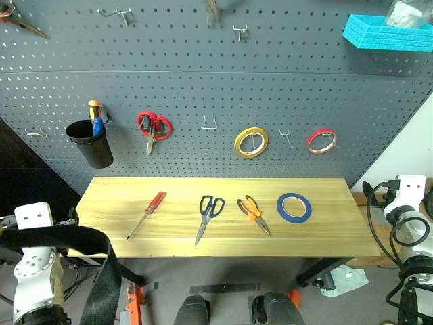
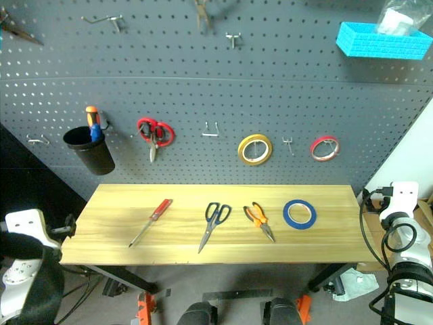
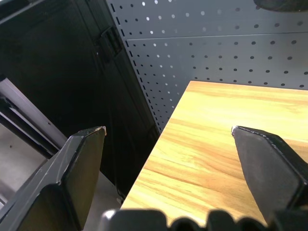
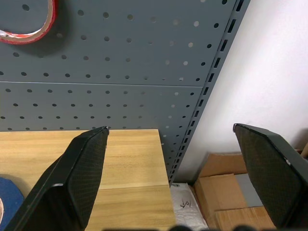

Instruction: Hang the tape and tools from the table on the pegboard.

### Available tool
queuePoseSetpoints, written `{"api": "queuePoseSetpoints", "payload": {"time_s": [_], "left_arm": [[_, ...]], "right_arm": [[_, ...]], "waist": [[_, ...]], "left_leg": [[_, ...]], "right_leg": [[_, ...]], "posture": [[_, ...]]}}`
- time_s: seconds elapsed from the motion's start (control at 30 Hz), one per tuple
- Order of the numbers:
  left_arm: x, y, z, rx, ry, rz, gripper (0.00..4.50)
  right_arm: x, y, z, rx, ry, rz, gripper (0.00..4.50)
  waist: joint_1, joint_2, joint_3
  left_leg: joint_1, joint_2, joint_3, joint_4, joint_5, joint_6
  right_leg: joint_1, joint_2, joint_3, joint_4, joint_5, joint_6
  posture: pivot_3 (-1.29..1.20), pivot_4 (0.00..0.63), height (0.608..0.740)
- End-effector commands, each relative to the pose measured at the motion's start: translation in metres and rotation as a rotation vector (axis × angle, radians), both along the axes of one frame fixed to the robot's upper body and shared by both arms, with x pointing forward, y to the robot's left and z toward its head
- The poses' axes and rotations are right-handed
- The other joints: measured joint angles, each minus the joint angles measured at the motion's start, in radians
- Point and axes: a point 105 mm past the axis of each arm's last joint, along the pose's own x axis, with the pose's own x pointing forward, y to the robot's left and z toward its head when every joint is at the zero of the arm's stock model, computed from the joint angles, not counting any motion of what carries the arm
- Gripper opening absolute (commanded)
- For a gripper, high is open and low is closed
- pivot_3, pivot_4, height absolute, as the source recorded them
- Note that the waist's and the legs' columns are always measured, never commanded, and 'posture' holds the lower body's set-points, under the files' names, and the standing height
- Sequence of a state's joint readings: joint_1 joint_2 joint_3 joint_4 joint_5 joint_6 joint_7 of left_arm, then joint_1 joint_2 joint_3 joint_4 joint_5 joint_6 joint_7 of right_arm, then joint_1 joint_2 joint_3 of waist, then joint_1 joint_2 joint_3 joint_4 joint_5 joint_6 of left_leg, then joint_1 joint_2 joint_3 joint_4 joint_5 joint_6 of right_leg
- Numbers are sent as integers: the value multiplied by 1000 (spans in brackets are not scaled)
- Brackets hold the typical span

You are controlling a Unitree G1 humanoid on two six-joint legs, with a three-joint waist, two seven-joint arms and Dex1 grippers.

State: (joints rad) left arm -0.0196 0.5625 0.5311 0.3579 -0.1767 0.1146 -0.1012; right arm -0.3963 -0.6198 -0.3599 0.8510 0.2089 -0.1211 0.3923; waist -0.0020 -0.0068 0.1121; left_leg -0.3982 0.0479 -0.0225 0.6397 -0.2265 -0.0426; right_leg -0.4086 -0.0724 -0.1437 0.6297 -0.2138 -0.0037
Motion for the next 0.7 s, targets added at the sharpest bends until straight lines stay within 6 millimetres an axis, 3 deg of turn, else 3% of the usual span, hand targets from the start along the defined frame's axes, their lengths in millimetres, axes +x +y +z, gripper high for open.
{"api": "queuePoseSetpoints", "payload": {"time_s": [0.03,0.3,0.37,0.5,0.7], "left_arm": [[4,-1,20,85,-35,-45,4500],[-2,-6,11,118,-14,-41,4500],[0,-14,13,112,-49,-80,4500],[10,-34,25,125,-109,-192,4500],[38,-111,36,116,-77,-654,4500]], "right_arm": [[3,-3,16,-36,-43,6,4475],[3,3,12,-71,-14,57,4475],[3,14,10,-83,0,128,4475],[-5,59,6,-38,33,388,4475],[-24,113,5,-37,142,651,4475]], "waist": [[0,0,0],[-1,0,0],[-1,1,0],[3,1,2],[2,9,12]], "left_leg": [[0,0,0,0,0,0],[0,0,1,0,0,0],[0,0,1,0,0,0],[0,0,0,0,0,0],[0,1,0,1,0,0]], "right_leg": [[0,0,0,0,0,0],[0,0,1,0,0,0],[0,0,1,0,0,0],[0,0,1,0,0,0],[0,0,1,0,-3,-5]], "posture": [[12,66,740],[-5,73,740],[-12,77,740],[-31,91,740],[-54,123,740]]}}
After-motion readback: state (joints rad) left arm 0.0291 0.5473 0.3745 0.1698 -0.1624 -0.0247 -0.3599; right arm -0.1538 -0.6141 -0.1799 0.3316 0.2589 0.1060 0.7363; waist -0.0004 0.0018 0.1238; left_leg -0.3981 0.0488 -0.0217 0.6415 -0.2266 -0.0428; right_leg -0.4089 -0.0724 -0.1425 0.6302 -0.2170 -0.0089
